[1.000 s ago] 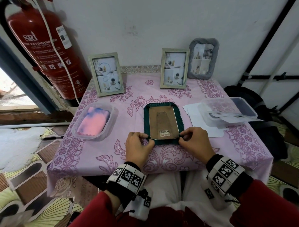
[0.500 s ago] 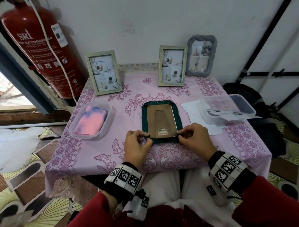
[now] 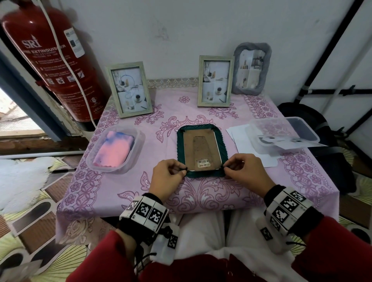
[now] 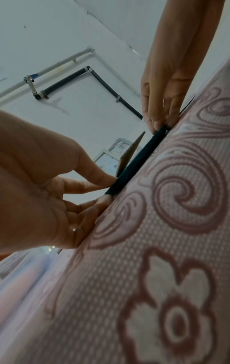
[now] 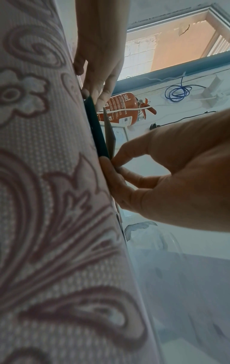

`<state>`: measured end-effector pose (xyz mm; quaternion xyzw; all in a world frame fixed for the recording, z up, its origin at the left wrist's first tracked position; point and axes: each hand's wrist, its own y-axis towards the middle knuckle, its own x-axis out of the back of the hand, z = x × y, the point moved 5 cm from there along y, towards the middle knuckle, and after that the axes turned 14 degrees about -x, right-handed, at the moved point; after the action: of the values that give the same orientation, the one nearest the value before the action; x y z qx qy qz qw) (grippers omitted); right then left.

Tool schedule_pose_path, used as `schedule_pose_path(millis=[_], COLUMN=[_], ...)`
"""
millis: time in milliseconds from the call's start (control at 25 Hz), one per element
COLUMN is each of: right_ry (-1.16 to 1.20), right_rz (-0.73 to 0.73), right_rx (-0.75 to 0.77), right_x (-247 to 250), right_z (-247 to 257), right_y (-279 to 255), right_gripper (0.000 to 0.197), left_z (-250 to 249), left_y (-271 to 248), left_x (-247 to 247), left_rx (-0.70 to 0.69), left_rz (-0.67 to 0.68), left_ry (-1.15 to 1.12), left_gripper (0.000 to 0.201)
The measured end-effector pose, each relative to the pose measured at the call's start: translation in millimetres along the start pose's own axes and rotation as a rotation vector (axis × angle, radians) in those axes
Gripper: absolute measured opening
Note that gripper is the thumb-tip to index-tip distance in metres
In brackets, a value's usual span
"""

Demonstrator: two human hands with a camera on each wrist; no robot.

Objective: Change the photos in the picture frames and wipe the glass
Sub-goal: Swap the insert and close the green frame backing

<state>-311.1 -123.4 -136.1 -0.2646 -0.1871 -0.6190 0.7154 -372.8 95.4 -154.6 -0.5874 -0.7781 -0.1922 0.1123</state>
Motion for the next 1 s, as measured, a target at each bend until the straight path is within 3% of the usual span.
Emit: schedule_pose_path(millis=[240,320,440,560,720,840,1000], right_ry=[0.014,0.063,0.147,0.130,0.095,0.055,0.054], right_rz=[0.002,0.073,0.114,0.062,0.190,0.294,0.370], right_rx=[0.002,-0.047,-0.124,-0.057,0.087,0.162,0.153], right_x=[0.7,2.2,11.9,17.2,-3.7,-22.4,-35.6], right_z=[1.1,1.2,4.3,23.5,51.6,58.4,60.0], right_y=[-1.7,0.5,12.3,21.5,9.9,-0.2,-0.8], right_gripper=[0.007,0.011,0.022,0.024,0.022,0.020,0.025], left_z=[-1.7,1.1,10.7,15.4,9.6,3.3,-3.9], left_y=[-1.7,-1.5,3.4,11.8,23.7,28.1,22.7], left_x=[-0.1,0.8,9.2,12.4,4.1,-0.7,0.6], left_rx=[-0.017,0.011,0.078,0.115,0.089,0.063,0.089], left_rz=[0.000,0.000,-0.086,-0.115,-0.049,-0.016,-0.057], left_ry=[0.008,-0.030,-0.094,-0.088,0.024,0.064,-0.160], left_gripper=[0.015,0.016,0.026,0.027,0.041,0.037,0.037])
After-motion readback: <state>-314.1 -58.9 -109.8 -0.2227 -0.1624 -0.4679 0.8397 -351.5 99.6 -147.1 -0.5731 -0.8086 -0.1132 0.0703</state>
